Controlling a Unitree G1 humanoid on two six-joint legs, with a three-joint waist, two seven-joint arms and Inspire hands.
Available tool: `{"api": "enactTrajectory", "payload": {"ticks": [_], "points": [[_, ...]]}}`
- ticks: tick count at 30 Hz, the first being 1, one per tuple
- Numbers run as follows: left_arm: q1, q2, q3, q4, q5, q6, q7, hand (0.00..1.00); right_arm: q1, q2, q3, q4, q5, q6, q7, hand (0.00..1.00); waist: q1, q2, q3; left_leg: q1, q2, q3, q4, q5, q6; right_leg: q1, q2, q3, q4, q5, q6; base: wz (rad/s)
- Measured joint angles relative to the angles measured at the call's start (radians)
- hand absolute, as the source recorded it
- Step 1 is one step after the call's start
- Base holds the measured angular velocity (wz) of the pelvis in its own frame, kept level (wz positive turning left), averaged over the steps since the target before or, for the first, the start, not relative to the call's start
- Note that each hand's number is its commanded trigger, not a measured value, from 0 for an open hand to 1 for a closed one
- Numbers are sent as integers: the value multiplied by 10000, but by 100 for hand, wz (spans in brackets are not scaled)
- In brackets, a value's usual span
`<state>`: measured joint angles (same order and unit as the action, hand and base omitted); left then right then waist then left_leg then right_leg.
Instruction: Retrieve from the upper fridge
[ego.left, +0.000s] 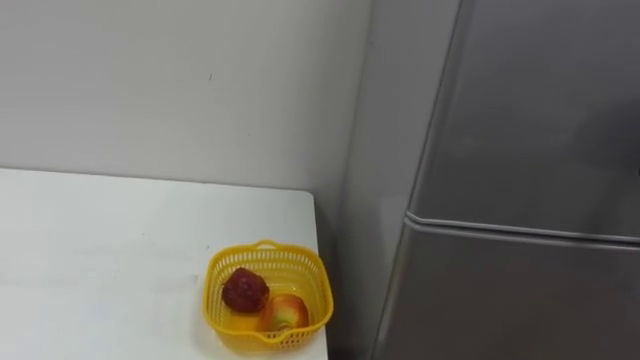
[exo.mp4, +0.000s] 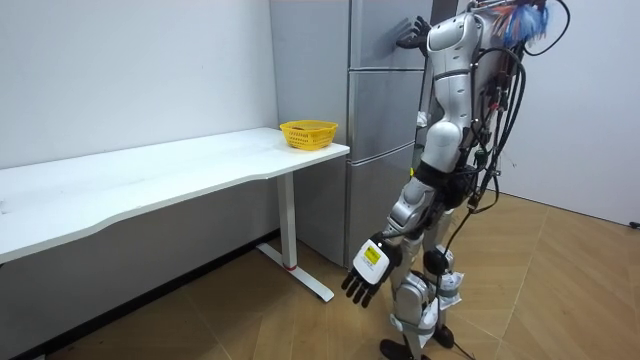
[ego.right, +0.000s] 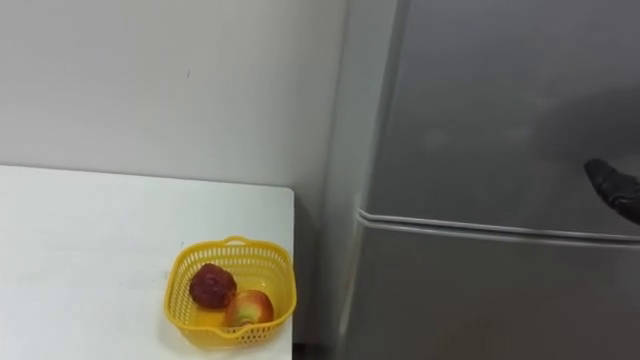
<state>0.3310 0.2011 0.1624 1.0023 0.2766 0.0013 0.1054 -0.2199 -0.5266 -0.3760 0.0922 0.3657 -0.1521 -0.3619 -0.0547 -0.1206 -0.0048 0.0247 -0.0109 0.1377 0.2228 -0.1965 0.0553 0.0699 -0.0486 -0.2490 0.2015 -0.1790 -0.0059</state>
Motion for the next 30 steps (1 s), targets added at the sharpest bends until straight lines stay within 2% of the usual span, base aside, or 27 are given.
{"api": "enactTrajectory", "payload": {"ticks": [3,7,10,13,14,15,16,18,19,21,22,24,26,30], "points": [[17,-24,0,-25,-8,8,0,0,379,20,-151,-342,223,5,-548,0,-31,123,-50,-12,2,-24,-12,-13,10,25,5,7,-165,12,20,7],[54,-57,136,-139,-3,7,38,0,1298,226,-672,-961,272,-11,-1225,0,-45,261,-47,-14,-1,-31,-87,-13,8,34,55,-13,-163,22,27,1],[104,-121,133,-142,-8,6,278,0,1778,452,-1104,-956,448,-12,-2069,0,-211,414,-80,27,-17,-16,-223,-13,9,101,56,0,-165,29,39,0],[51,-140,110,-188,-34,7,556,0,2337,864,-1583,-891,611,-45,-2944,0,-356,594,-56,55,-15,-18,-249,-13,9,137,55,-15,-182,30,42,0],[26,-177,63,-205,-89,6,701,0,2502,1098,-1591,-633,626,-190,-3223,0,-382,632,-13,54,-11,-7,-251,-14,7,135,50,-13,-183,30,41,0],[-43,-214,-21,-208,-98,6,811,0,2721,1432,-1587,-407,621,-216,-3433,0,-487,677,-4,48,-9,-3,-251,-13,6,127,17,-11,-181,30,41,0],[-83,-234,-68,-215,-95,6,832,0,2880,1624,-1581,-327,654,-215,-3509,0,-491,706,-2,48,-9,-3,-255,-12,4,121,7,-2,-177,29,43,0],[-141,-337,-275,-391,-88,1,883,0,3661,2310,-1463,-120,1055,-193,-3699,0,-480,834,-9,36,-10,35,-257,-11,2,84,2,56,-166,10,45,-6],[-145,-353,-308,-393,-73,1,888,0,3750,2437,-1359,78,1118,-193,-3756,0,-477,851,-18,36,-10,72,-257,-11,1,67,3,94,-165,-3,40,-18],[-200,-455,-319,-385,-93,3,896,0,3904,2898,-873,1278,1392,-200,-3795,0,-488,862,-20,19,4,208,-254,-6,-5,-23,35,275,-177,-14,37,-17],[-235,-493,-319,-380,-105,3,892,0,4010,3005,-751,1588,1453,-197,-3769,0,-477,857,-24,24,0,227,-253,-6,-4,-28,32,291,-186,-17,40,-3],[-249,-609,-320,-397,-100,2,874,0,4090,3518,-546,2571,1875,-71,-3750,0,-474,882,-33,64,-15,232,-270,-11,4,-30,54,396,-173,-31,62,-5],[-248,-604,-314,-395,-96,-3,865,0,4096,3707,-327,3544,2294,-71,-3588,0,-489,888,-31,59,-15,219,-272,-13,9,-12,114,435,-168,-21,70,-3],[-288,-644,-298,-346,-116,-31,791,0,4183,3769,543,6063,2183,11,-2973,0,-451,923,-30,43,-18,220,-309,-14,11,-30,53,427,-191,-23,71,0]]}}
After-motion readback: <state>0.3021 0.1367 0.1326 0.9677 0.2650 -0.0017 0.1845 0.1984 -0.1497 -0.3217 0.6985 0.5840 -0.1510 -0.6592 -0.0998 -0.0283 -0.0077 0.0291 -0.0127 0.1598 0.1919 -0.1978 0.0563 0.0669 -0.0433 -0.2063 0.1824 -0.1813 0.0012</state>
